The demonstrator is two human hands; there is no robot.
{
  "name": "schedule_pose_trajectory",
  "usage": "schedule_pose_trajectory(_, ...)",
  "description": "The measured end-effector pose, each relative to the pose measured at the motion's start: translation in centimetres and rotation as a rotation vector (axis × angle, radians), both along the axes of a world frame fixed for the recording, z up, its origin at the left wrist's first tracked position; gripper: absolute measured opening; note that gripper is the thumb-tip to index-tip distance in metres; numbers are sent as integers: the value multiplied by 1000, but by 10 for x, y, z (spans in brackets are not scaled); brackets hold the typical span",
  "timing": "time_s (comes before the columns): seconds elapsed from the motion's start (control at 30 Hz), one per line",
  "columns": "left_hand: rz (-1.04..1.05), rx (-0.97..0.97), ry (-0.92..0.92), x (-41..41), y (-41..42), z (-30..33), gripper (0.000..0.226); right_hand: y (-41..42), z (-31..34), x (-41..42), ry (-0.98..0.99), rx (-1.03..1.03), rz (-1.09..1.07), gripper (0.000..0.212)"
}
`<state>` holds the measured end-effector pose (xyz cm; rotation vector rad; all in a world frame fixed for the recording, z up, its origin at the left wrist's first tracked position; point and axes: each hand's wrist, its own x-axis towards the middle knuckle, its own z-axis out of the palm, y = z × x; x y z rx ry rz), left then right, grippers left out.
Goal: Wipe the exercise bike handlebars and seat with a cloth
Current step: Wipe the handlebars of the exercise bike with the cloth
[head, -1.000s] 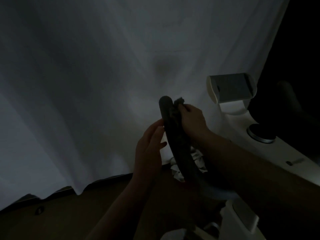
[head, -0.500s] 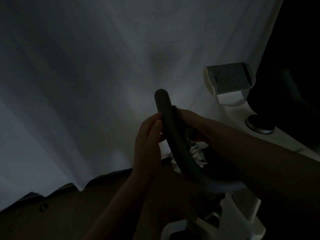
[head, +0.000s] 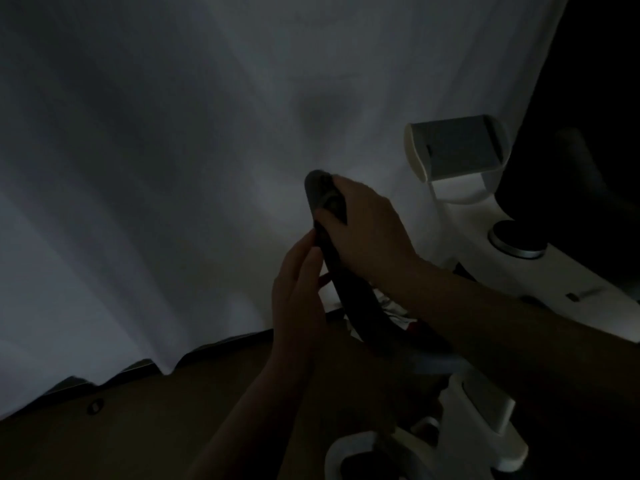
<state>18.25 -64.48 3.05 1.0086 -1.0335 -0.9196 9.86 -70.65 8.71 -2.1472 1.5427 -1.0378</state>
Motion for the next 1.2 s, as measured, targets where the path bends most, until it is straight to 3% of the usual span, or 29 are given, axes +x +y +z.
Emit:
schedule_pose_trajectory(0.1, 35, 7, -12, -5, 2, -1, 35, 1, 8, 11, -42, -44, -68, 50)
schedule_pose_trajectory(0.27, 31, -31, -169, -5, 20, -13, 31, 55, -7, -25, 125, 70, 61, 33)
schedule_pose_trajectory(0.4, 79, -5, -123, -19, 38, -19, 38, 65, 0, -43, 314, 205, 164, 31)
schedule_pose_trajectory(0.57, 100, 70, -110, -26, 54, -20, 35, 71, -8, -31, 149, 129, 108, 43)
schedule_pose_trajectory(0.67, 86, 36, -201, -25, 70, -21, 33, 91, -10, -54, 253, 185, 229, 45)
schedule_pose_trajectory(0.73, 66, 29, -263, -28, 79, -23, 36, 88, -9, -70, 267, 208, 223, 36)
schedule_pose_trajectory(0.8, 46, 59, -253, -31, 85, -25, 40, 92, -14, -76, 285, 156, 159, 26)
schedule_pose_trajectory(0.9, 83, -3, -397, -28, 88, -28, 41, 108, -24, -76, 268, 86, 210, 32)
schedule_pose_trajectory(1.03, -7, -74, -573, -17, 79, -26, 39, 107, -22, -99, 158, 47, -50, 18)
schedule_pose_trajectory(1.07, -25, -101, -621, -15, 76, -25, 37, 110, -25, -95, 130, 35, -101, 22)
schedule_pose_trajectory(1.17, -66, -203, -730, -11, 71, -26, 34, 126, -37, -66, 206, 53, -51, 60)
schedule_pose_trajectory(1.2, -84, -224, -748, -9, 70, -27, 34, 129, -39, -65, 211, 22, -52, 57)
